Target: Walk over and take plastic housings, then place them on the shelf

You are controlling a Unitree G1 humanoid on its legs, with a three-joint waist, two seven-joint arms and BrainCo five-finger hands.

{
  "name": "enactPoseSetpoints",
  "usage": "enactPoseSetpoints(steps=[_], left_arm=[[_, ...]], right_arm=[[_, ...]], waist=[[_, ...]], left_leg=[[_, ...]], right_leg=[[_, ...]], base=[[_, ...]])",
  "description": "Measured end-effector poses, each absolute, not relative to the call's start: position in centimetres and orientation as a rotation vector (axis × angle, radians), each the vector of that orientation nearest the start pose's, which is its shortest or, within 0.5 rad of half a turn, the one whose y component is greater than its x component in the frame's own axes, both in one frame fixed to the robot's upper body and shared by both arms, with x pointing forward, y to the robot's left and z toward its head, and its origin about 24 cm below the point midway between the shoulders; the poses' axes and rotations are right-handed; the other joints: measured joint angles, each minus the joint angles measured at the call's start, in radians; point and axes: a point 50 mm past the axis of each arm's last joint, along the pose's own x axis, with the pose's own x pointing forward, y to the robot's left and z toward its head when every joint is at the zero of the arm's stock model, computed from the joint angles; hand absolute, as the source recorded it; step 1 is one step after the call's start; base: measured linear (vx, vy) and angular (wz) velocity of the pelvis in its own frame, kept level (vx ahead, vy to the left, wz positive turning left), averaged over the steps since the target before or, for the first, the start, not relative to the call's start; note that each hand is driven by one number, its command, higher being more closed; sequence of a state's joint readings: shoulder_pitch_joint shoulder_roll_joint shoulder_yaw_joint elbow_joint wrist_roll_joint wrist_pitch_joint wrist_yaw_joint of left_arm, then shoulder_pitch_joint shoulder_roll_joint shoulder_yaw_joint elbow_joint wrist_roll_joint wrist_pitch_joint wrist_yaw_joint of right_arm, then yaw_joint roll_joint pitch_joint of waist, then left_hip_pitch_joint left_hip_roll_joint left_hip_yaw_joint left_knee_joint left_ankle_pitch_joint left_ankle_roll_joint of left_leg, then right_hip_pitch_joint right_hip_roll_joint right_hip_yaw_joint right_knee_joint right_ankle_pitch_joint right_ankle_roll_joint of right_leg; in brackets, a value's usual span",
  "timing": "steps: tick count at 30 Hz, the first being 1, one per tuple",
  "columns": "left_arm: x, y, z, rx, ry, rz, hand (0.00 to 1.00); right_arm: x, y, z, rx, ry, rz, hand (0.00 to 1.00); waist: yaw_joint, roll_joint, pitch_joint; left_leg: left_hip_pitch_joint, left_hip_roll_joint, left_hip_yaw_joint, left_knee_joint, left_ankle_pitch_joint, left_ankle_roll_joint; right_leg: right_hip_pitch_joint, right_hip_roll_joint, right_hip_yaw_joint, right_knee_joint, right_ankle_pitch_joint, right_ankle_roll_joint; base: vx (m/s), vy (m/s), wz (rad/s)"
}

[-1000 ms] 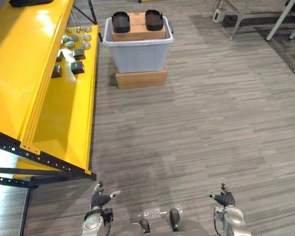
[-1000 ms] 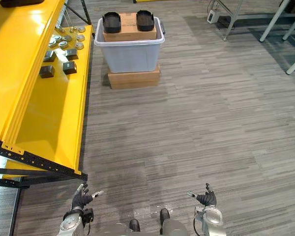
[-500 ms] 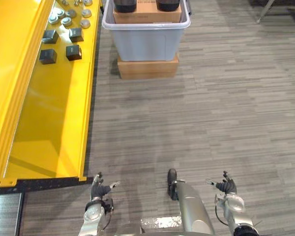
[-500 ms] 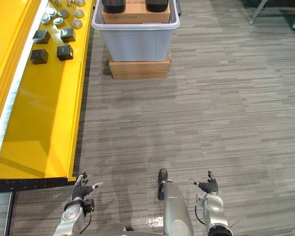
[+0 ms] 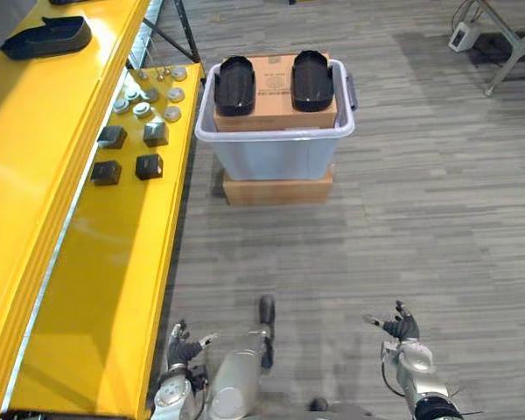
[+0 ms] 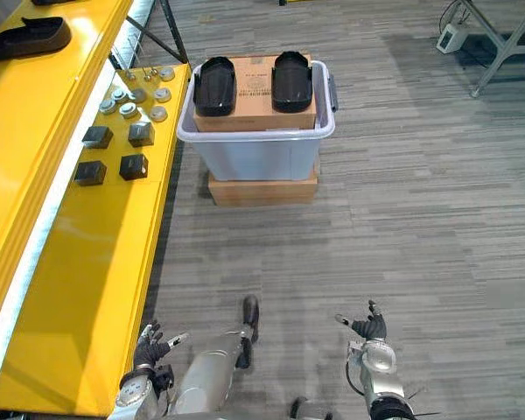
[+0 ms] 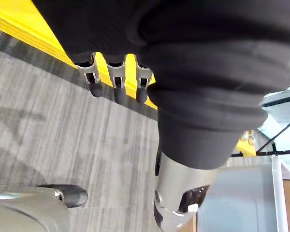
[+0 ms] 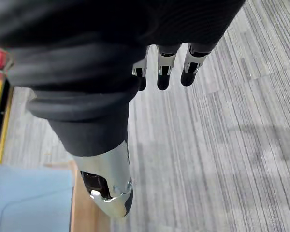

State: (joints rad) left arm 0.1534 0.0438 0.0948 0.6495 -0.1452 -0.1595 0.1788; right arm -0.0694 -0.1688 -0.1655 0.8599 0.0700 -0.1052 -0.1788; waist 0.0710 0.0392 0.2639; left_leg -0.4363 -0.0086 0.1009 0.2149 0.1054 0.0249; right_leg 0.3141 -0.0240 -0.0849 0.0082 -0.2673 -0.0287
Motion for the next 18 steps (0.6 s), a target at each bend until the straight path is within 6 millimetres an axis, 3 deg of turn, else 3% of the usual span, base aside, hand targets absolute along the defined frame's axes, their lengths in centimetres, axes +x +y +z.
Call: enactPoseSetpoints(steps=[1, 2, 3, 4, 5, 6, 7, 8, 9, 11, 14, 15, 16, 17, 18], left_arm=[[15.1, 20.0, -11.0, -0.058, 0.633, 0.385, 0.0], [15.5, 19.8, -10.9, -0.067, 0.628, 0.381, 0.0], [15.5, 19.7, -11.0, -0.071, 0.631, 0.38, 0.0], [15.3, 19.6, -11.2, -0.071, 0.643, 0.381, 0.0], [15.0, 19.9, -11.4, -0.063, 0.661, 0.387, 0.0], [15.1, 20.0, -11.4, -0.059, 0.663, 0.384, 0.0], [15.2, 20.1, -11.3, -0.058, 0.66, 0.384, 0.0], [15.2, 20.2, -11.3, -0.054, 0.659, 0.384, 0.0], [15.3, 20.0, -11.3, -0.057, 0.659, 0.381, 0.0], [15.5, 20.0, -11.2, -0.06, 0.65, 0.38, 0.0], [15.6, 19.7, -11.3, -0.066, 0.658, 0.376, 0.0], [15.6, 19.8, -11.4, -0.065, 0.664, 0.377, 0.0], [15.3, 20.0, -11.5, -0.058, 0.675, 0.381, 0.0], [15.3, 20.1, -11.6, -0.057, 0.678, 0.384, 0.0], [14.9, 20.0, -11.8, -0.06, 0.692, 0.386, 0.0]], right_arm=[[19.2, -24.1, -10.1, -0.09, 0.661, -0.405, 0.0], [18.7, -24.3, -10.4, -0.081, 0.674, -0.418, 0.0], [18.3, -24.6, -10.5, -0.075, 0.681, -0.434, 0.0], [17.8, -24.9, -10.7, -0.068, 0.693, -0.454, 0.0], [17.3, -24.9, -10.9, -0.057, 0.703, -0.467, 0.0], [17.1, -24.8, -11.0, -0.055, 0.707, -0.465, 0.0], [17.1, -24.5, -11.1, -0.051, 0.708, -0.457, 0.0], [17.1, -24.3, -11.1, -0.05, 0.709, -0.449, 0.0], [17.1, -23.6, -11.2, -0.04, 0.703, -0.433, 0.0], [17.3, -22.6, -11.1, -0.027, 0.686, -0.41, 0.0], [16.8, -22.0, -11.4, -0.009, 0.698, -0.406, 0.0], [16.2, -22.1, -11.7, -0.01, 0.718, -0.411, 0.0], [15.6, -22.2, -12.0, -0.014, 0.742, -0.417, 0.0], [15.3, -22.3, -12.2, -0.017, 0.753, -0.419, 0.0], [14.8, -22.5, -12.5, -0.022, 0.776, -0.422, 0.0]], waist=[[0.0, -0.008, -0.005], [-0.006, -0.046, -0.018], [-0.004, -0.048, -0.019], [-0.002, -0.052, -0.018], [-0.011, -0.062, -0.018], [-0.022, -0.067, -0.021], [-0.033, -0.067, -0.02], [-0.033, -0.066, -0.02], [-0.039, -0.061, -0.02], [-0.058, -0.061, -0.02], [-0.059, -0.061, -0.021], [-0.061, -0.059, -0.028], [-0.067, -0.074, -0.041], [-0.069, -0.079, -0.045], [-0.076, -0.066, -0.061]], left_leg=[[0.001, -0.008, 0.001, -0.002, 0.008, 0.012], [-0.002, -0.052, 0.019, 0.065, -0.029, 0.073], [0.003, -0.061, 0.019, 0.106, -0.071, 0.082], [0.04, -0.078, 0.015, 0.148, -0.129, 0.09], [0.113, -0.103, 0.004, 0.159, -0.186, 0.097], [0.164, -0.119, -0.013, 0.165, -0.22, 0.105], [0.234, -0.13, -0.026, 0.162, -0.249, 0.107], [0.275, -0.132, -0.03, 0.149, -0.258, 0.107], [0.375, -0.129, -0.057, 0.093, -0.277, 0.113], [0.461, -0.109, -0.086, 0.055, -0.314, 0.109], [0.56, -0.079, -0.115, 0.034, -0.362, 0.093], [0.581, -0.069, -0.136, 0.026, -0.381, 0.076], [0.602, -0.068, -0.16, 0.021, -0.404, 0.054], [0.617, -0.066, -0.176, 0.019, -0.423, 0.048], [0.634, -0.041, -0.209, 0.028, -0.451, 0.016]], right_leg=[[-0.001, -0.01, 0.0, 0.009, 0.0, 0.0], [-0.041, -0.065, 0.014, 0.142, 0.007, 0.016], [-0.051, -0.074, 0.017, 0.21, 0.018, 0.036], [-0.081, -0.085, 0.027, 0.362, 0.046, 0.084], [-0.158, -0.103, 0.062, 0.638, 0.135, 0.191], [-0.238, -0.111, 0.082, 0.864, 0.162, 0.217], [-0.339, -0.123, 0.084, 1.081, 0.146, 0.192], [-0.385, -0.129, 0.079, 1.143, 0.13, 0.166], [-0.489, -0.137, 0.045, 1.186, 0.088, 0.102], [-0.597, -0.135, -0.006, 1.109, 0.039, 0.068], [-0.676, -0.118, -0.066, 0.776, 0.028, 0.078], [-0.671, -0.095, -0.055, 0.548, 0.07, 0.092], [-0.663, -0.078, -0.025, 0.35, 0.14, 0.093], [-0.661, -0.073, -0.015, 0.311, 0.204, 0.085], [-0.643, -0.048, -0.008, 0.312, 0.31, 0.053]], base=[[0.68, 0.217, 0.24], [0.7, 0.215, 0.26], [0.69, 0.216, 0.31], [0.67, 0.191, 0.25], [0.65, 0.169, 0.38], [0.73, 0.163, 0.49], [0.58, 0.101, 0.39], [0.63, 0.084, 0.28], [0.41, 0.052, 0.17], [0.51, -0.004, 0.32], [0.43, -0.074, 0.25], [0.46, -0.15, 0.6], [0.58, -0.219, 0.66], [0.61, -0.272, 0.73], [0.67, -0.299, 0.61]])
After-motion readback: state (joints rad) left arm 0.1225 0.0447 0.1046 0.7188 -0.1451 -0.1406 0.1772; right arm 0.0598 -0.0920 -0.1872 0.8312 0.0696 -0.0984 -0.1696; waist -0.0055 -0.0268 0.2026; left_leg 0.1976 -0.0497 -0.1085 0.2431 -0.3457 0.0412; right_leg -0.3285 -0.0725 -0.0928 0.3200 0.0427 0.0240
